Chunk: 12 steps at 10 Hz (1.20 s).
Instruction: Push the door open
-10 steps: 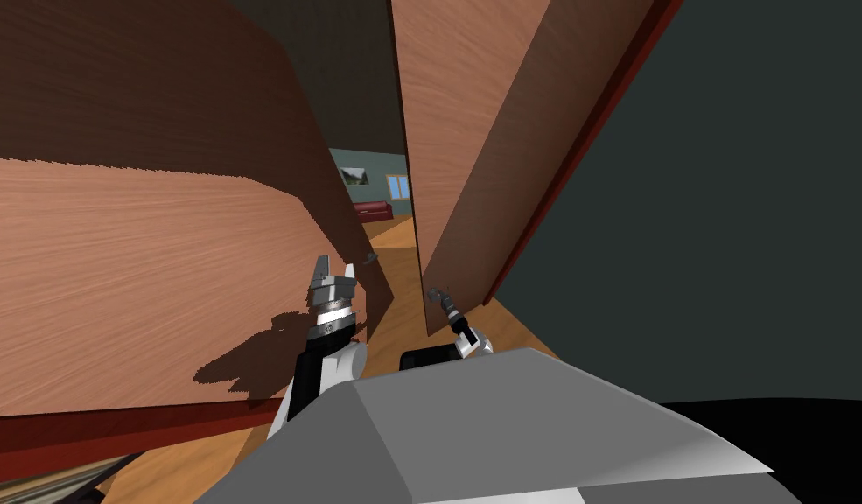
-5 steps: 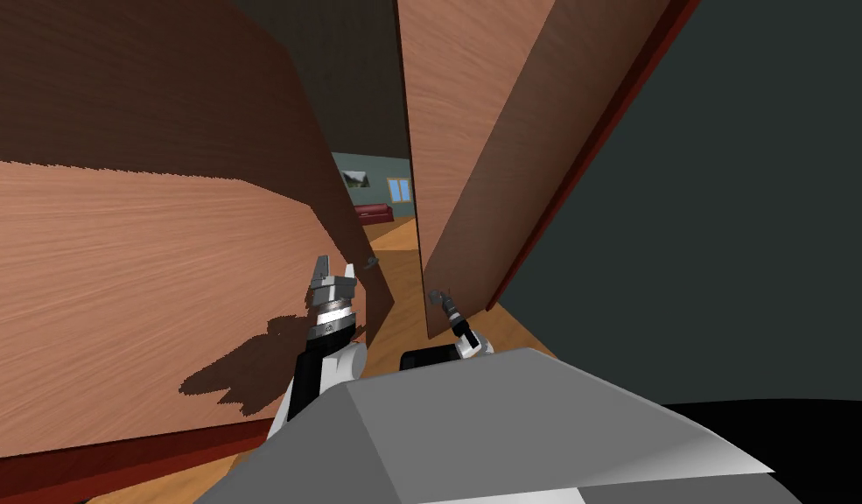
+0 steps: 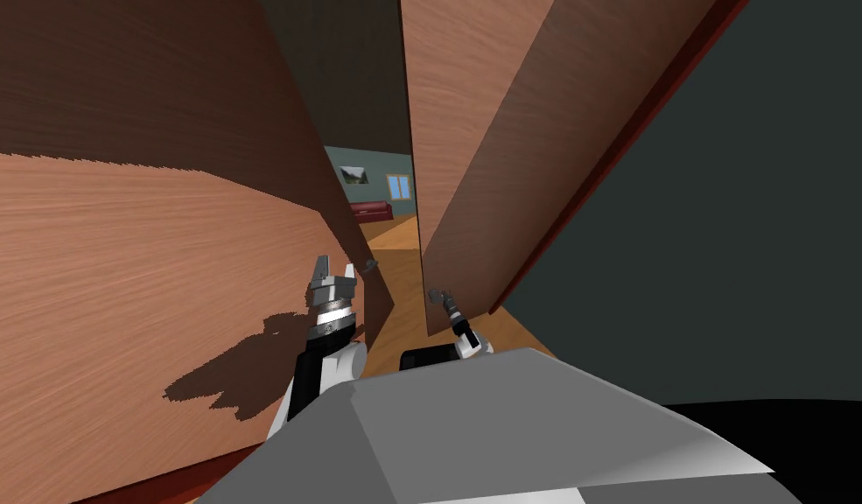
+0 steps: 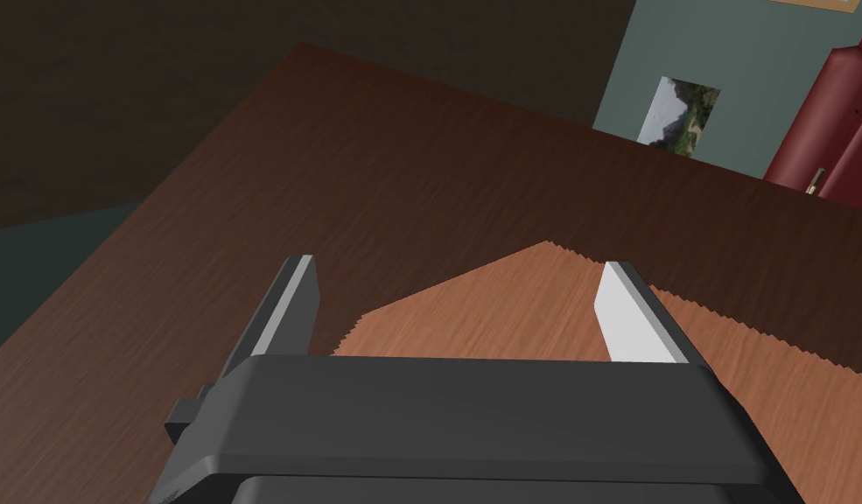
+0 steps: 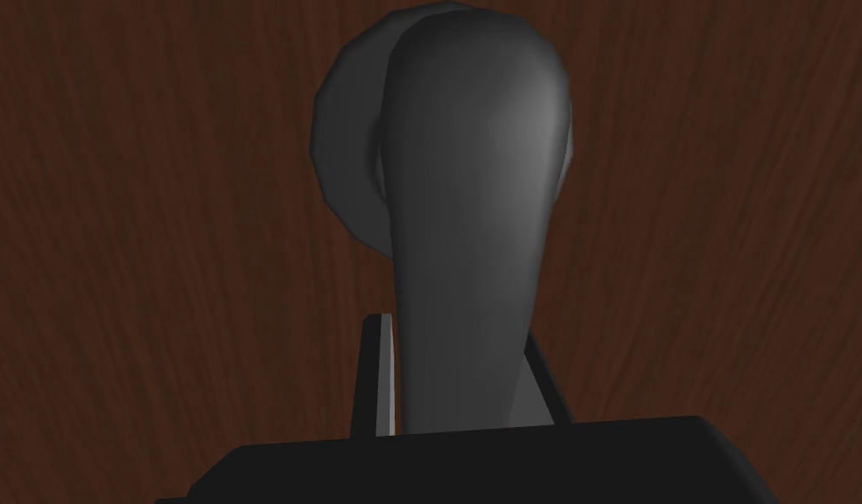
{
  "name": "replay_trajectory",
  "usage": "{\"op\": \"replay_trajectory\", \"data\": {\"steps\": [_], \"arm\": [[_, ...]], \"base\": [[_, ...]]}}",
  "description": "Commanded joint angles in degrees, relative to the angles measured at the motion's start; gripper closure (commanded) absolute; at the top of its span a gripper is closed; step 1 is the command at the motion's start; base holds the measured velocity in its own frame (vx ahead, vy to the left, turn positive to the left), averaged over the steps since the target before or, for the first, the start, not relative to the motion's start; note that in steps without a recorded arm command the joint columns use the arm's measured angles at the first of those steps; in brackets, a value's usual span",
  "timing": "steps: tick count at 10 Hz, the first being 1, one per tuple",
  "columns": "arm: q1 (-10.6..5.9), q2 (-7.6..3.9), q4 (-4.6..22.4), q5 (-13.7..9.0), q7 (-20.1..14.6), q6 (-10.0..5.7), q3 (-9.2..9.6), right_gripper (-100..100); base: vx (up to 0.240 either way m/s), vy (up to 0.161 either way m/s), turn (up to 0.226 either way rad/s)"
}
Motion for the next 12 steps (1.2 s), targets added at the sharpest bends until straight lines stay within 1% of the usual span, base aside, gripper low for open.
{"op": "replay_trajectory", "data": {"steps": [1, 7, 12], "arm": [[0.18, -0.88, -0.63, -1.74, 1.26, -0.63, -0.4, 100], [1.05, -0.92, -1.25, -7.94, 6.34, -1.84, 0.42, 100], [1.81, -0.51, -1.79, -13.42, 10.82, -2.91, 1.14, 100]], "base": [[0.081, 0.036, -0.038], [0.097, 0.031, -0.017], [0.102, 0.047, -0.018]]}}
